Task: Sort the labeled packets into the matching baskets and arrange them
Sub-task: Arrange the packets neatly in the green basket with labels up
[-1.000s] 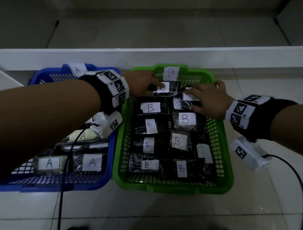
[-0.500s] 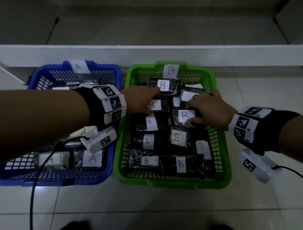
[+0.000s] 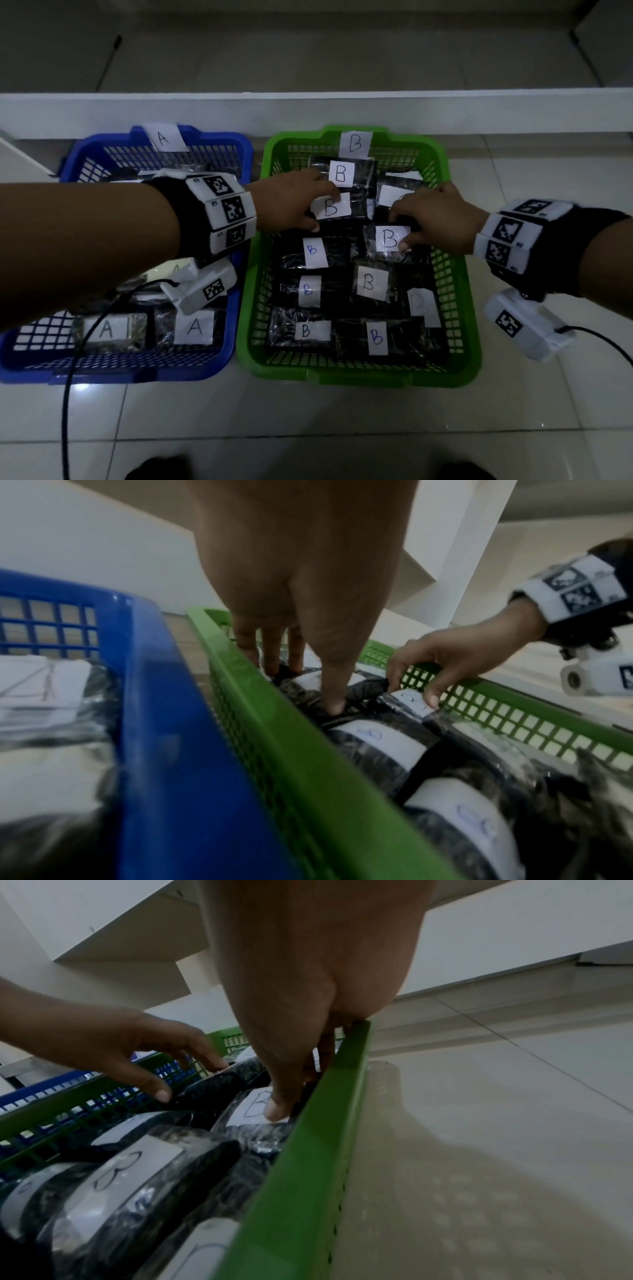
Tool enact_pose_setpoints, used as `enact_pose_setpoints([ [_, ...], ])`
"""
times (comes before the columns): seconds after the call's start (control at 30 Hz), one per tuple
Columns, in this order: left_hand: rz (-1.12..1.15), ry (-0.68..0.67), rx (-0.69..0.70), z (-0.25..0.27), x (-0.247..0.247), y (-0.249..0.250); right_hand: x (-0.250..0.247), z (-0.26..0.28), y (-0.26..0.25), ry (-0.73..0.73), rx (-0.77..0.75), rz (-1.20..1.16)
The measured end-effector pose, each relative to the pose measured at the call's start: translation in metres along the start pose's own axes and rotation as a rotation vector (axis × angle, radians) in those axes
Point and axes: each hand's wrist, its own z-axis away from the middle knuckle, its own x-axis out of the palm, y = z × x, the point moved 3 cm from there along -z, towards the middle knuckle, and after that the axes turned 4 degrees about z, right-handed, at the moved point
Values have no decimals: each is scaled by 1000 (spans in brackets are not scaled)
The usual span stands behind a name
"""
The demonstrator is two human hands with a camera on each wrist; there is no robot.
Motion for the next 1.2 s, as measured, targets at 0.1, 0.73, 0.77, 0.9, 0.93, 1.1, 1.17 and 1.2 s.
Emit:
enact_pose_setpoints([
  [0.1,-22,-70,-14,6,3,-2,-4,-3,1,-16,0,-19],
  [0.73,-134,-168,-5,6,4,-1,-10,-3,-4,-160,-5,66],
  [0.77,-117,-162,7,5,3,-2,-9,-4,-4,-157,-6,69],
  [0.9,35,-142,22,6,2,-4,-8,-2,-1,-136,-26,68],
  [0.93,61,-119,23,8,1,-4,-8,-1,0,-110,-35,57],
  [1.1,-154,-27,81,26,-1,15,-16,5,8,233,-6,-108],
  [1.17,-279,-101,79,31,8,19,-14,2,11,249,25,-11],
  [1.2,-299,-125,81,32,12,18,-12,0,11,223,25,27],
])
